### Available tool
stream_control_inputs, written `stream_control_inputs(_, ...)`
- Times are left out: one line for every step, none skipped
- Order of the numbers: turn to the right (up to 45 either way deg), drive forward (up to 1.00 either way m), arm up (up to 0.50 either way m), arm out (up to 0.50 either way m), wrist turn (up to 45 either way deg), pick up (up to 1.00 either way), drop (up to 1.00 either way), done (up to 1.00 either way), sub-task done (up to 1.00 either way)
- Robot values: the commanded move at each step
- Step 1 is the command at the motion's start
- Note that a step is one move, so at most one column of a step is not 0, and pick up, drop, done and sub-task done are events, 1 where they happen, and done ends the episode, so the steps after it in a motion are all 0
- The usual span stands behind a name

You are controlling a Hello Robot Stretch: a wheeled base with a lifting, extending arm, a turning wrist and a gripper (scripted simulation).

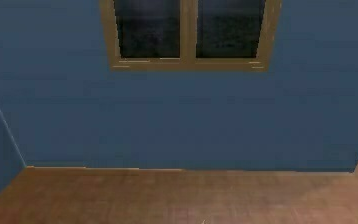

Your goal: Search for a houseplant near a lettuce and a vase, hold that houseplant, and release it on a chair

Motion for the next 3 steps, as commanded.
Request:
stream_control_inputs(45.0, 0.00, 0.00, 0.00, 0.0, 0.00, 0.00, 0.00, 0.00)
stream_control_inputs(0.0, 0.25, 0.00, 0.00, 0.0, 0.00, 0.00, 0.00, 0.00)
stream_control_inputs(-12.0, 0.00, 0.00, 0.00, 0.0, 0.00, 0.00, 0.00, 0.00)
